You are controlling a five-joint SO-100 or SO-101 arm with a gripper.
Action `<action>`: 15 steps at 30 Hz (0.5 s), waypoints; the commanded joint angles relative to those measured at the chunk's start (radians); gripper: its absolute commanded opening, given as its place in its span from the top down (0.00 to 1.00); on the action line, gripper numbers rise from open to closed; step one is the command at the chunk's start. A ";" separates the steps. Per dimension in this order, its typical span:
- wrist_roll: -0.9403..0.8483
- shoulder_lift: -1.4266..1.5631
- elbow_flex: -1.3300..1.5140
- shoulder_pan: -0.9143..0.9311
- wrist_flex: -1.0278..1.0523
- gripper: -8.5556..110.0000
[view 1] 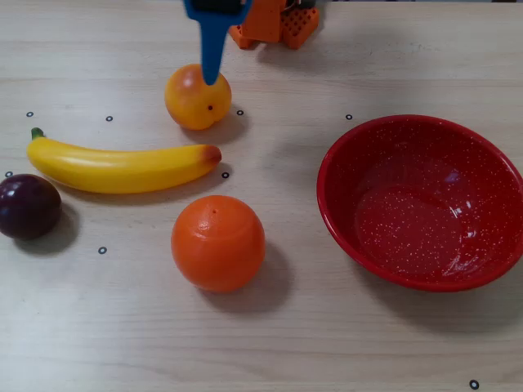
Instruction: Put banana in the red bowl.
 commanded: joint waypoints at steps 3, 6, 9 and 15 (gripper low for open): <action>-0.054 -0.066 -0.195 0.061 0.038 0.92; -0.101 -0.127 -0.241 0.107 0.041 0.89; -0.140 -0.189 -0.287 0.146 0.057 0.87; -0.196 -0.314 -0.417 0.215 0.126 0.82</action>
